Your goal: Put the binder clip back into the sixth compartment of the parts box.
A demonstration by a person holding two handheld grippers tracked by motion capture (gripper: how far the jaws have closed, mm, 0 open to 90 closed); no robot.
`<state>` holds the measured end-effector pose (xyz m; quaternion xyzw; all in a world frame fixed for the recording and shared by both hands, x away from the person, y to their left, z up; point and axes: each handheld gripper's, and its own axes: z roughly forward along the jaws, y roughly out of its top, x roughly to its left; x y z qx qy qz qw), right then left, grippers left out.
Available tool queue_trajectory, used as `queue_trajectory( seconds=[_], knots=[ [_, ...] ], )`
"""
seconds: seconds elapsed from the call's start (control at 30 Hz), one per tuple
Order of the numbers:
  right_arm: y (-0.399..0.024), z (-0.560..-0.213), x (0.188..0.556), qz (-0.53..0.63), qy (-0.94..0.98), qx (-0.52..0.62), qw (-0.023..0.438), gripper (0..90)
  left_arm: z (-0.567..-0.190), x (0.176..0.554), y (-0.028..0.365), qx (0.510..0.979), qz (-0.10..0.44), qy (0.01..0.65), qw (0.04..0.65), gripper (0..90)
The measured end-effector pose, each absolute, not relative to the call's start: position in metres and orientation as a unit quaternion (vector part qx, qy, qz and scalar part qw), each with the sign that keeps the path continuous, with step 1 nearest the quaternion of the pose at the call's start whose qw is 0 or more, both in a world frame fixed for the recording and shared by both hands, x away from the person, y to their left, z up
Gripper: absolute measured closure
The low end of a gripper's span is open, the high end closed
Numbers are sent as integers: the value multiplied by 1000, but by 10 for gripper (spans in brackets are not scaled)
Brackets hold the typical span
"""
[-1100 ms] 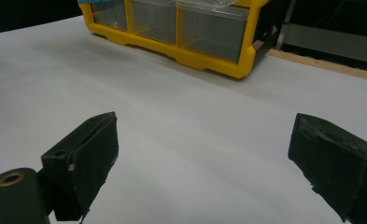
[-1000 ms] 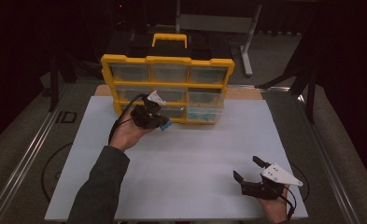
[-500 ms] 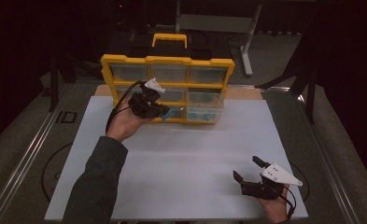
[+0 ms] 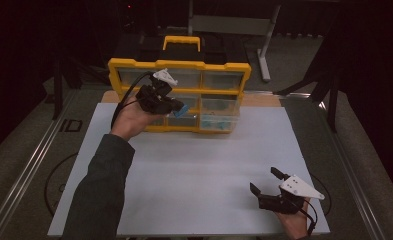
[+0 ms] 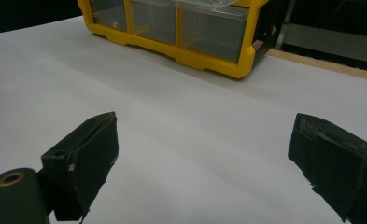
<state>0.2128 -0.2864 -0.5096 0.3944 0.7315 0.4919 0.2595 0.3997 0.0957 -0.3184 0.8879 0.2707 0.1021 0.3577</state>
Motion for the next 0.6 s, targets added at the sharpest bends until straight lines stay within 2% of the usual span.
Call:
queue_trajectory(
  seconds=[0.6],
  knots=[
    [-286, -510, 213, 492, 731, 395, 259, 84, -290, 412, 87, 884, 110, 263, 372, 895]
  ],
)
